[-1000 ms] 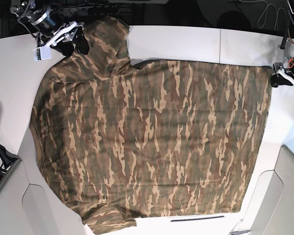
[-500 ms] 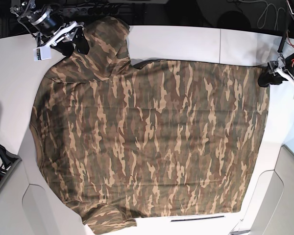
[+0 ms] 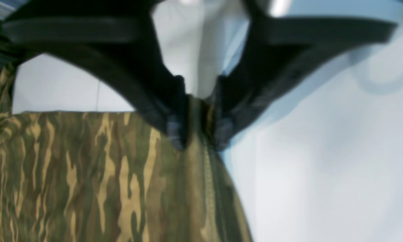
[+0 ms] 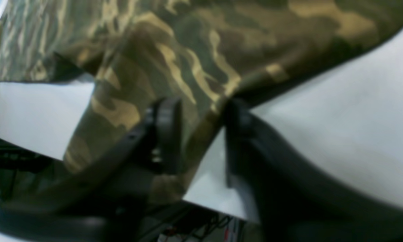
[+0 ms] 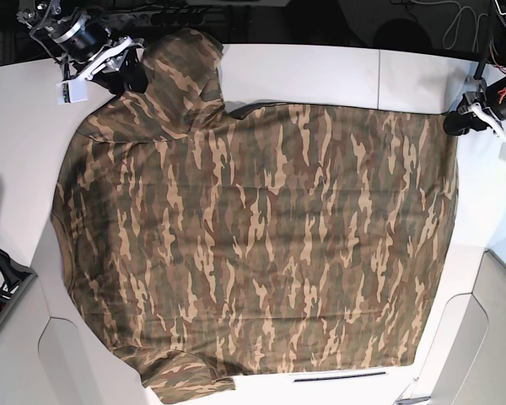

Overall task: Fold the T-shirt properly
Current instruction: 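Move both grippers down to the shirt's collar-side corners and grasp them, then lift the corners and fold that edge over toward the hem with both grippers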

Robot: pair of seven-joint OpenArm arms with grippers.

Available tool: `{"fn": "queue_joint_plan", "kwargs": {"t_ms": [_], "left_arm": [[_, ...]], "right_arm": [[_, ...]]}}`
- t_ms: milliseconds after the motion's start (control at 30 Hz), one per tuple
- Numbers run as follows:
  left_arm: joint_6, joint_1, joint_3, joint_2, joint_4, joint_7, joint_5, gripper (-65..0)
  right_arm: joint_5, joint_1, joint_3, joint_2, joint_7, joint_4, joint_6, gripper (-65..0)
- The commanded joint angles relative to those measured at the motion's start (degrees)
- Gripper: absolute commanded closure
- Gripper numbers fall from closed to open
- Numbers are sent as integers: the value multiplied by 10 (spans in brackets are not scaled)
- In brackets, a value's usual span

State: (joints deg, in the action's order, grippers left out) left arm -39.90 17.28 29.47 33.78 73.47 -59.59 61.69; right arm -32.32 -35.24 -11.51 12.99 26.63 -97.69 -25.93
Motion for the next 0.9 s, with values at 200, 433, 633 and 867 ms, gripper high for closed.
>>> {"fn": "queue_joint_plan", "kwargs": {"t_ms": [200, 433, 633, 867], "left_arm": [[-1, -2, 3, 12, 4, 28, 24, 0], [-1, -3, 3, 12, 14, 28, 24, 0], [-1, -3, 3, 15, 47, 28, 42, 0], [-1, -17, 3, 18, 90, 28, 49, 0]], "right_arm": [[4, -5, 0, 3, 6, -4, 0, 0], [3, -5, -3, 2, 6, -26, -20, 0], [2, -5, -8, 2, 9, -83, -19, 0], [-17, 22, -37, 2, 16, -119, -19, 0]]}}
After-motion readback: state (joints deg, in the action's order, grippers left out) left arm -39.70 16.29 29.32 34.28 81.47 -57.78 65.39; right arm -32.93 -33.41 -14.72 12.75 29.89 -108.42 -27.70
